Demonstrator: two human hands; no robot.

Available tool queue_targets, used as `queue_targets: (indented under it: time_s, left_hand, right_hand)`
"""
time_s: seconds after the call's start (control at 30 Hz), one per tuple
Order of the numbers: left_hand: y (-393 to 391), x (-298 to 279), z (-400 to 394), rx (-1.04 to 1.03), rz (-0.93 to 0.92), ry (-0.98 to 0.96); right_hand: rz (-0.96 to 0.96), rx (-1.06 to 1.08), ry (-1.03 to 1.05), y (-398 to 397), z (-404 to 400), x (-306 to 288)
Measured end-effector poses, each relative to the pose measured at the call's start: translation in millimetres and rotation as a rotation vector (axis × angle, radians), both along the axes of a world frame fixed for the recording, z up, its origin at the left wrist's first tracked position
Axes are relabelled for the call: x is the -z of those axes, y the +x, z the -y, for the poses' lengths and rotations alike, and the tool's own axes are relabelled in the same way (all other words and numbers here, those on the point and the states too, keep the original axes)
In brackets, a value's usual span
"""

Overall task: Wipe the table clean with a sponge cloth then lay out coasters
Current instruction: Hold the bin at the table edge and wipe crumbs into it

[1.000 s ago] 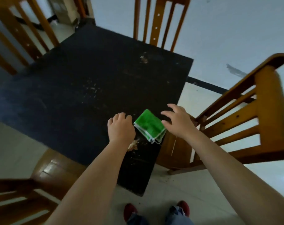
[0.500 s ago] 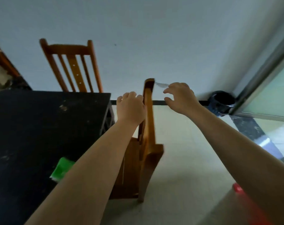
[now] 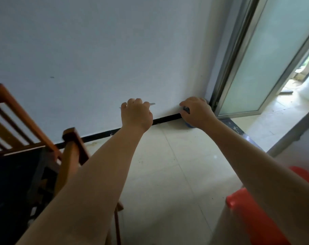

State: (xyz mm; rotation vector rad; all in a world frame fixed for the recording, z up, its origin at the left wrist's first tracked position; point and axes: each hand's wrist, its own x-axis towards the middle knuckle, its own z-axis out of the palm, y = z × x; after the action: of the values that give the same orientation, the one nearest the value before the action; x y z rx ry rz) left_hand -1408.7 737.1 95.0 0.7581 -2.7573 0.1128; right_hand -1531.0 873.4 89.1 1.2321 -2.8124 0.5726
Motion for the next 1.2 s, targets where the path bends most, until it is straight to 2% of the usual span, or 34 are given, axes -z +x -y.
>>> queue_targets:
  time_s: [0.2,0.43,0.63,0.93,1.2]
  left_hand:
    - [-119,11,37,0.066,0.039,0.008]
    - [-299,9,105,0.181,0.047,0.023]
    - [-435,21,139,0.244,0.082,0.054]
    - [-660,79,177,0.227,0.147,0.128]
    - [-795,147,223,0.192,0.283,0.225]
  right_hand:
    - [0.021,0.098,0.026,-107,12,11]
    - [0.036,0.282,-0.004,-271,56,2]
    - [0.084,0.379,-0.001,-389,73,21]
    - [0.180,0.401,0.091,-619,110,73]
    - [0.349,0.406,0.158,-764,168,143]
